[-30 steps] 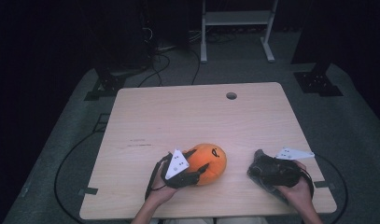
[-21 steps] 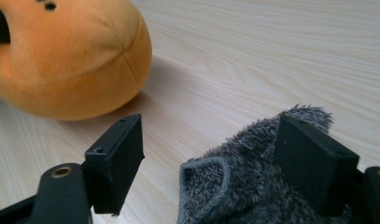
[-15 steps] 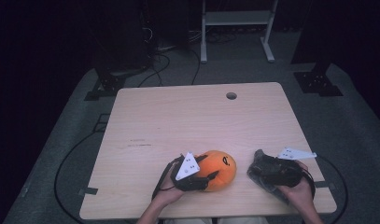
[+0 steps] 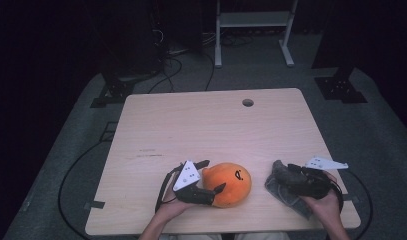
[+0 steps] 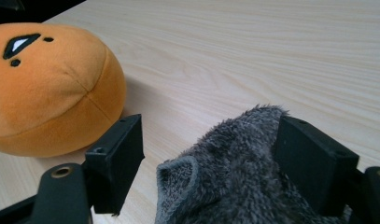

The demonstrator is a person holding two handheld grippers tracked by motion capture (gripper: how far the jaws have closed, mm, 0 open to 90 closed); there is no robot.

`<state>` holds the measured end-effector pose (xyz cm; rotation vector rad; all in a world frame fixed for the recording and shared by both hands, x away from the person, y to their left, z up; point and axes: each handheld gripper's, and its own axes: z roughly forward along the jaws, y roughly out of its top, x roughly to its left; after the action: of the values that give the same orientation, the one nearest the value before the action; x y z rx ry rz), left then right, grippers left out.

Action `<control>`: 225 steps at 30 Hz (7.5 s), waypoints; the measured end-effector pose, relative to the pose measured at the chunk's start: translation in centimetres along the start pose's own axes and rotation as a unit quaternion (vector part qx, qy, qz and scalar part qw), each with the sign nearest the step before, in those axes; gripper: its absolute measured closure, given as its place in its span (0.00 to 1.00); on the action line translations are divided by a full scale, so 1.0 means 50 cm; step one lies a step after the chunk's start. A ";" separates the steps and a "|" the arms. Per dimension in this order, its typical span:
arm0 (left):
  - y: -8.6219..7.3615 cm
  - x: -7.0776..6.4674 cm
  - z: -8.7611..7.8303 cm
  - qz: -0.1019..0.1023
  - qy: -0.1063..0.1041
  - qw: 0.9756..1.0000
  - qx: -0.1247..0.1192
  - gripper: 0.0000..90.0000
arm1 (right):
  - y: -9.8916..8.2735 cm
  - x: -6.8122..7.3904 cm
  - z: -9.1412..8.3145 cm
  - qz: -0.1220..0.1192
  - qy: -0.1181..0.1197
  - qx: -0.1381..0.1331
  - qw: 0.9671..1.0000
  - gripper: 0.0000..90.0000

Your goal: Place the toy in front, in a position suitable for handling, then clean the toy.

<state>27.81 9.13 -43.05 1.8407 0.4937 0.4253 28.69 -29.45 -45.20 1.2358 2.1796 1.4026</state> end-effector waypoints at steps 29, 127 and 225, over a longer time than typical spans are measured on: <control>-0.018 0.001 0.009 0.024 -0.021 0.998 0.048 0.14 | -0.011 -0.014 0.002 -0.027 -0.048 0.056 0.997 0.32; -0.012 0.052 0.056 -0.055 -0.006 0.994 0.099 0.28 | 0.060 0.155 0.079 -0.129 0.021 0.028 0.991 0.82; 0.004 -0.004 0.090 0.004 -0.013 0.995 0.101 0.23 | 0.056 0.148 0.054 -0.142 0.050 0.023 0.988 0.82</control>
<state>30.00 5.39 -44.27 2.0418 0.5272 0.3658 27.35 -21.62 -42.63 0.8399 2.3552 1.3283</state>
